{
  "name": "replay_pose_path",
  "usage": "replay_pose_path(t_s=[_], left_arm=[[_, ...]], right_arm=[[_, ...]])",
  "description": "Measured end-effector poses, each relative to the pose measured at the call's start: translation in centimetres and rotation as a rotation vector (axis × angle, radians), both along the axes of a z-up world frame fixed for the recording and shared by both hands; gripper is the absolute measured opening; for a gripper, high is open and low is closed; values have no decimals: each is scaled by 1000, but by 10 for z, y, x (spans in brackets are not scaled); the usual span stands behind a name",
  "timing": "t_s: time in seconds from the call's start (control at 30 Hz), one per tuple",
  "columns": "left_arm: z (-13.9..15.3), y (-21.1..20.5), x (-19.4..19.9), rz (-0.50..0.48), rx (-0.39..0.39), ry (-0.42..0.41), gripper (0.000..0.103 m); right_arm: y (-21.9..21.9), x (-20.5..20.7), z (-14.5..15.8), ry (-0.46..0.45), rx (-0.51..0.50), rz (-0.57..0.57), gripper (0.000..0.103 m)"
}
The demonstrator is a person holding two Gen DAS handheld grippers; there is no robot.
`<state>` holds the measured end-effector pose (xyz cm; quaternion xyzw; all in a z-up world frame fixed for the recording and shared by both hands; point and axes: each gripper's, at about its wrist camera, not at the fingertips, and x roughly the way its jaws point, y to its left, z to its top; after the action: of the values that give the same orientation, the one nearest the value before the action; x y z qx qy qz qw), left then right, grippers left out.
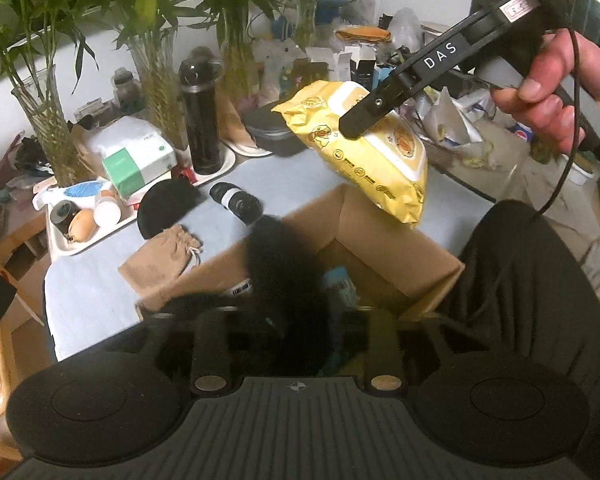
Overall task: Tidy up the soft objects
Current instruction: 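Carry the black item and yellow wipes over the cardboard box and open both grippers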
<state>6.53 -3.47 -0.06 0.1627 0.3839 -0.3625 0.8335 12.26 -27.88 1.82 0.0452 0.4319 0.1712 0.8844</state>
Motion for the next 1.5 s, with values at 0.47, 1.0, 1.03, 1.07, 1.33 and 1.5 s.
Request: replay_pose_path(t_s=[0.47,1.0,1.03,1.07,1.33,1.5], left_arm=[[-2,27,-37,124,-62,-46,64],[-7,48,-50,175,-106,-35,64],[-7,50,-50,177,-106,-37,64],[-8,51,-50,178,-106,-39,64],[-9,57,-47,196,-111,-59,64],[-16,46,-52,161,-14,-132,64]], right_arm=[[-5,-21,-12,49,96,-44,63],[20,-23,-26,37,26,5,65],[20,-24,-29,43,40,9,72],[20,-25,-30,42,43,9,76],[25,-34,-27,-1,20,46,94],[25,-36,-25,-13,13,52,96]])
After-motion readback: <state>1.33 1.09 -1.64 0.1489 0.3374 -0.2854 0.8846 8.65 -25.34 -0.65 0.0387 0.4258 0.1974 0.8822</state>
